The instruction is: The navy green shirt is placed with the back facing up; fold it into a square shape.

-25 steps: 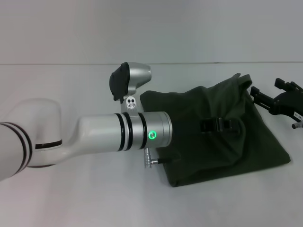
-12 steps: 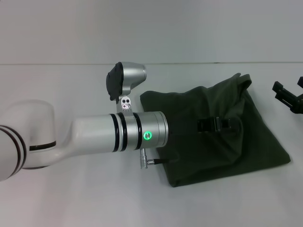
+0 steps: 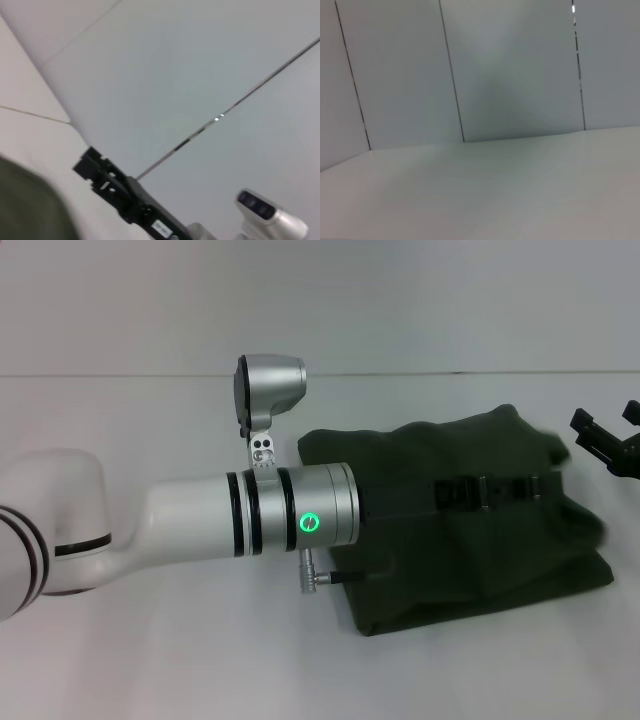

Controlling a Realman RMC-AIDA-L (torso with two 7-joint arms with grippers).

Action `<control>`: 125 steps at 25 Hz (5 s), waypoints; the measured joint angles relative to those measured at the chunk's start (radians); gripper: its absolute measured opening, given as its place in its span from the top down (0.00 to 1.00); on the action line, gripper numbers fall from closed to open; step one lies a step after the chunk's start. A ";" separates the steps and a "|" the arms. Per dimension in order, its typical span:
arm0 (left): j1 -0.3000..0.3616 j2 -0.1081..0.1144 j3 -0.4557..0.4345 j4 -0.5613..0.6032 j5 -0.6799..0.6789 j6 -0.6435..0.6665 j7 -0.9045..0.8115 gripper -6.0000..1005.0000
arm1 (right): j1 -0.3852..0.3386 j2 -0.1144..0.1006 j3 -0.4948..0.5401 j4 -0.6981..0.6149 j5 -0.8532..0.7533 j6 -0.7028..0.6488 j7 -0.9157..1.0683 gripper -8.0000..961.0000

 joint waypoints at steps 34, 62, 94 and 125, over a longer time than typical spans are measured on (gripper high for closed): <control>0.491 0.007 0.034 0.876 0.191 0.504 0.190 0.04 | 0.231 -0.099 -0.263 -0.593 -1.022 -0.214 1.627 0.11; 0.520 0.011 -0.081 0.850 0.218 0.513 0.253 0.05 | 0.323 -0.104 -0.258 -0.403 -1.141 -0.113 1.667 0.11; 0.520 0.011 -0.084 0.851 0.218 0.517 0.246 0.06 | 0.330 -0.111 -0.294 -0.306 -1.036 0.012 1.610 0.67; 0.515 0.014 -0.127 0.840 0.208 0.508 0.080 0.06 | 0.135 -0.114 -0.282 -0.364 -0.607 -0.027 1.328 0.65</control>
